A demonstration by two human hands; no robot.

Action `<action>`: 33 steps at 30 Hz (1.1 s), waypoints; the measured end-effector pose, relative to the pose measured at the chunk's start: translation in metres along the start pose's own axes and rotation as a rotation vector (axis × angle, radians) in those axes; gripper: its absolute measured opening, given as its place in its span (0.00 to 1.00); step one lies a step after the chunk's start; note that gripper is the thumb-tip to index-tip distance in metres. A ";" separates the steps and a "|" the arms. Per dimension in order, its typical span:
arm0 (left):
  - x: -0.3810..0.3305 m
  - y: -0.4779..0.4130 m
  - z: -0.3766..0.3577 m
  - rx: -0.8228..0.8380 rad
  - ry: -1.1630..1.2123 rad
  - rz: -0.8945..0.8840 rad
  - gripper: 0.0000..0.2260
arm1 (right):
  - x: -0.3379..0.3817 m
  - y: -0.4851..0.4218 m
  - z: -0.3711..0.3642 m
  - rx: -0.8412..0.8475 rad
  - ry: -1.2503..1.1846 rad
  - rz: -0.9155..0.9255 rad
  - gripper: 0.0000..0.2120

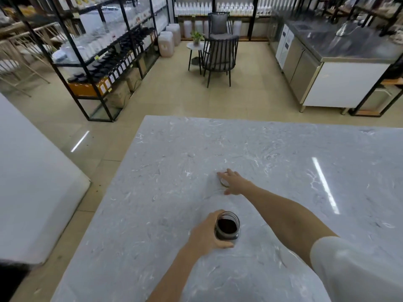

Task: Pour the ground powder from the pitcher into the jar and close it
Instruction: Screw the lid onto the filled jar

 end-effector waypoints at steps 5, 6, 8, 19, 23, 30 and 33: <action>0.004 0.000 0.000 -0.021 0.000 -0.004 0.44 | -0.004 -0.006 0.003 -0.082 0.077 -0.017 0.29; 0.005 0.000 -0.001 -0.018 0.004 -0.002 0.44 | -0.007 -0.005 0.002 -0.102 0.076 -0.039 0.28; 0.006 0.000 -0.001 -0.011 0.015 0.002 0.43 | -0.013 0.000 -0.006 -0.087 0.047 -0.076 0.29; -0.007 0.003 0.004 -0.064 0.007 -0.018 0.41 | -0.027 0.126 -0.044 -0.722 -1.105 0.259 0.20; -0.015 0.003 0.006 -0.050 0.022 -0.035 0.34 | 0.003 0.153 -0.080 -0.774 -0.899 0.414 0.22; -0.026 0.007 0.011 -0.063 -0.006 -0.083 0.28 | 0.007 0.144 -0.106 -0.715 -0.827 0.333 0.22; -0.027 0.009 0.013 -0.064 0.004 -0.103 0.30 | 0.007 0.143 -0.104 -0.694 -0.793 0.339 0.21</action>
Point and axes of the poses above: each hand's wrist, its own y-axis away from the middle knuckle, its own z-axis out of the back of the hand, x = y × z, the point moved 8 cm from there along -y, towards the middle knuckle, and after that the axes turned 6 degrees about x, right-handed, at the moved point
